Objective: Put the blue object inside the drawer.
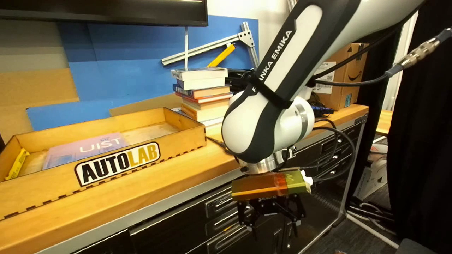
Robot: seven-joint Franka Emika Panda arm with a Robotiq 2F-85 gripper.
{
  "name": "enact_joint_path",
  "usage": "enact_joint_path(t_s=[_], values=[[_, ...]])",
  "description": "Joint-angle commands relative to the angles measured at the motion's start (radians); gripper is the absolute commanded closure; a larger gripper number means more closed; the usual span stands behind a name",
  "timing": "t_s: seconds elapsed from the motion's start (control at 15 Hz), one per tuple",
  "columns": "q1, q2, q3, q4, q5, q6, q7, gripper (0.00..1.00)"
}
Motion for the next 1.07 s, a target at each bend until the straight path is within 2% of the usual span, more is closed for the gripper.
enact_joint_path(t_s=[0.0,0.13,0.27,0.4,0.73,1.0], values=[[0.021,-0.129,0.033,-0.033,-0.103,-0.113,-0.020,0.00],[0.024,-0.115,0.052,0.025,-0.144,-0.187,0.028,0.00],[0.017,-0.050,0.066,0.110,-0.146,-0.282,-0.003,0.00],[0.017,0.028,0.066,0.192,-0.153,-0.329,0.051,0.00],[0.042,0.227,0.032,0.389,-0.148,-0.337,0.194,0.00],[0.078,0.307,-0.001,0.461,-0.134,-0.232,0.374,0.00]])
